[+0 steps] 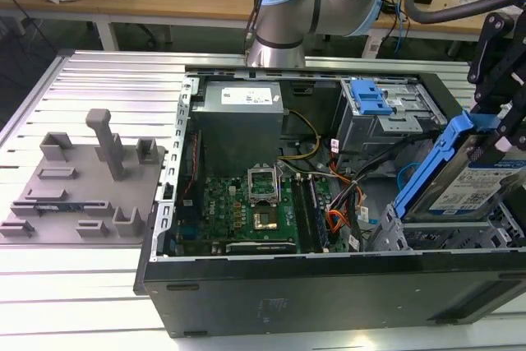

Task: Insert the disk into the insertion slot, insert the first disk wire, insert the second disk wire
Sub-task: 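Insert the disk into the insertion slot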

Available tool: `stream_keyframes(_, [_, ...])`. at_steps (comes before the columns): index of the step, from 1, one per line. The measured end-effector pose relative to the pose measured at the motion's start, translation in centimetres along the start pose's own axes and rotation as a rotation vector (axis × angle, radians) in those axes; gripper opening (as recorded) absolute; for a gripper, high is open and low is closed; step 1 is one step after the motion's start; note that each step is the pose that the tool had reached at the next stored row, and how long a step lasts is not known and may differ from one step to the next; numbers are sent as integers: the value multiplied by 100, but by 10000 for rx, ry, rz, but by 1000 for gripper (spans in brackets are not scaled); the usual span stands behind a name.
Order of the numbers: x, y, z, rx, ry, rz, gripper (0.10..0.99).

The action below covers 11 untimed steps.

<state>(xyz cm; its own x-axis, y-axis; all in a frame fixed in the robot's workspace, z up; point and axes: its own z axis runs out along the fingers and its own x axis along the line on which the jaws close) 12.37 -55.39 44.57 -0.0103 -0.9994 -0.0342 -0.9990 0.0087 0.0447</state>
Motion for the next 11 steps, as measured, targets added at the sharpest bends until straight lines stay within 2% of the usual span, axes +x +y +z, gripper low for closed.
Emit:
stream_keyframes(2, [1, -1, 25, -6, -1, 1, 365])
stream_keyframes(8, [22, -7, 182, -5, -1, -5, 365])
stream_keyframes(10, [30, 9, 205, -5, 3, -5, 365])
stream_keyframes(11, [33, 15, 209, -5, 2, -5, 431])
